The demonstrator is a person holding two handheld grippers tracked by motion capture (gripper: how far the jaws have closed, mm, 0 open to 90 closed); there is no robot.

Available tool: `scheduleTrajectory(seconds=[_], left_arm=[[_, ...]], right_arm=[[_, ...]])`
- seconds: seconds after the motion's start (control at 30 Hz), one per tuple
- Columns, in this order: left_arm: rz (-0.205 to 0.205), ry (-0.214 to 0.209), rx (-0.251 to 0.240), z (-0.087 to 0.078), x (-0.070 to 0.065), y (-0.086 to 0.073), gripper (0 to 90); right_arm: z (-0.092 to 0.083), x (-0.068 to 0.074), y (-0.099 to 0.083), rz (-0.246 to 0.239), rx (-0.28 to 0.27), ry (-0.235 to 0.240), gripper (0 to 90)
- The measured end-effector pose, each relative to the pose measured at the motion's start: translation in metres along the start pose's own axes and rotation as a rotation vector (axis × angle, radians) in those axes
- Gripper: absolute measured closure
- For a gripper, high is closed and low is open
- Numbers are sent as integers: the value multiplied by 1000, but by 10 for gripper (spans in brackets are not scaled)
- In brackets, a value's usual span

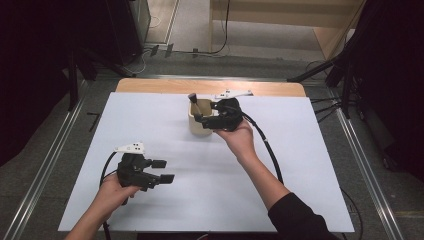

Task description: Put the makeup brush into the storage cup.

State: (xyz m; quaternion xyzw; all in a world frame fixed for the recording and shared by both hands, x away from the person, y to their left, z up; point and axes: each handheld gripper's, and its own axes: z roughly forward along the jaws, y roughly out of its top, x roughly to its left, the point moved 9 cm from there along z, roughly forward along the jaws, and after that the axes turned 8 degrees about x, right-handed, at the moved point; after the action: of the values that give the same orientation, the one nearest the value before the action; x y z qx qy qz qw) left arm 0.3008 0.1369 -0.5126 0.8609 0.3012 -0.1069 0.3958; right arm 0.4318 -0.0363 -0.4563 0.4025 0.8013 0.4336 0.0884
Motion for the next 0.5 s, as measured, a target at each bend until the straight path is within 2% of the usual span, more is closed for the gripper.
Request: scheduleTrajectory(seconds=[0.27, 0.5], left_arm=[[-3, 3, 0, 1, 0, 0, 257], [-4, 6, 3, 1, 0, 0, 257]], right_arm=[[-10, 10, -18, -10, 28, 61, 216], [-14, 14, -39, -15, 61, 78, 217]])
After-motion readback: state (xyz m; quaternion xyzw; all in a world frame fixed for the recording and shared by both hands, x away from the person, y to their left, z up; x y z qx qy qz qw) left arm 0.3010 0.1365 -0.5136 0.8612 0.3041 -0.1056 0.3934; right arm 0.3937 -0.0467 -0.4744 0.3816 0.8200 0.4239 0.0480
